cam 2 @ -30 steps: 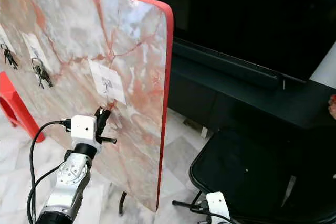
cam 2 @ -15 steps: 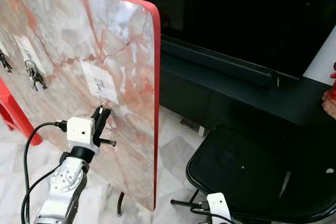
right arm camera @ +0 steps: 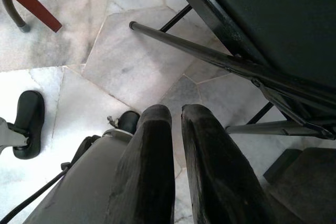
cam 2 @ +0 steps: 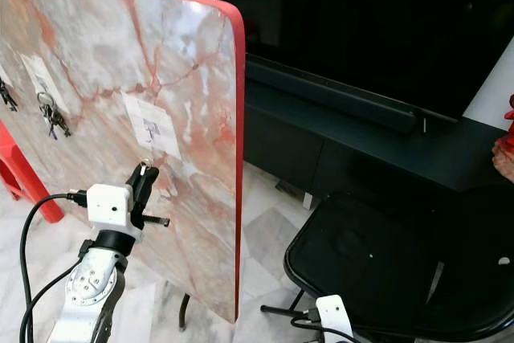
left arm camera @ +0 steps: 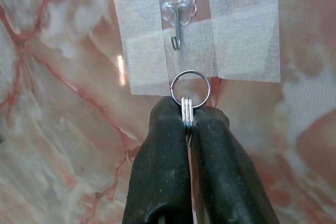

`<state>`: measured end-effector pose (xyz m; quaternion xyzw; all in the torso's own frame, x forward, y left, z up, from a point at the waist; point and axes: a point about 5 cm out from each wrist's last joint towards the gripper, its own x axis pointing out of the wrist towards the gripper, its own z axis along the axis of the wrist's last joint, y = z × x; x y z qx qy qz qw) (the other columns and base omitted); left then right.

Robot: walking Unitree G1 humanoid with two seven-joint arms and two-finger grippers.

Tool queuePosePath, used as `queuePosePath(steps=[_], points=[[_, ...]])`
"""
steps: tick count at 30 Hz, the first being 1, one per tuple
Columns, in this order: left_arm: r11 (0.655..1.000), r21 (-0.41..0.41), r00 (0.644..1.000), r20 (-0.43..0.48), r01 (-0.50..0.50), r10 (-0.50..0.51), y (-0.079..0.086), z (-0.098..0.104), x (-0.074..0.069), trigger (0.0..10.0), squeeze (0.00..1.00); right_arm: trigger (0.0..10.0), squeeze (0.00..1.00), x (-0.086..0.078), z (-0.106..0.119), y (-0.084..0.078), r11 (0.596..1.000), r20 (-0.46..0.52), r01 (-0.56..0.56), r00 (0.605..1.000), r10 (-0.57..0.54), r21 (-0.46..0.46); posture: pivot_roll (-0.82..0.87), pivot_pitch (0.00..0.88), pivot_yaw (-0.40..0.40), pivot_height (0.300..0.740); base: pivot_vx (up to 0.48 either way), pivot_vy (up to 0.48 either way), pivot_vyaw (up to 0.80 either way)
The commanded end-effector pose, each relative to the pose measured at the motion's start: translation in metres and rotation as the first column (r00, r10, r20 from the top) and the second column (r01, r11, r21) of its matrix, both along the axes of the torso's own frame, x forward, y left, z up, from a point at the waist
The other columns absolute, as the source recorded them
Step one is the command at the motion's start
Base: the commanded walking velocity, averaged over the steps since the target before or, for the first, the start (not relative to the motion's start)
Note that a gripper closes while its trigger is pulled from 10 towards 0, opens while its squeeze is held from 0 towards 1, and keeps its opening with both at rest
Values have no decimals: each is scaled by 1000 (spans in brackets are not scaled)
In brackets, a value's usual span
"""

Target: Hang keys on a hook

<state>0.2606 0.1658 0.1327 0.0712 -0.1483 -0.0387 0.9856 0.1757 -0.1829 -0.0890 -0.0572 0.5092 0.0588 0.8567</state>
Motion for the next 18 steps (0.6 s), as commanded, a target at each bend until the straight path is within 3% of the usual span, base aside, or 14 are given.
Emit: queuePosePath(steps=[1,18], points=[[1000,2,1000,12,-5,5,1,7,2,10000,0,10000,0,2,1,-3,1000,1,-6,1000,6,-9,44,0,-57,740,0,0,0],[998,-56,1000,6,-30,31,6,14,11,10000,0,10000,0,2,1,-3,1000,1,-5,1000,5,-12,43,0,-59,740,0,0,0]])
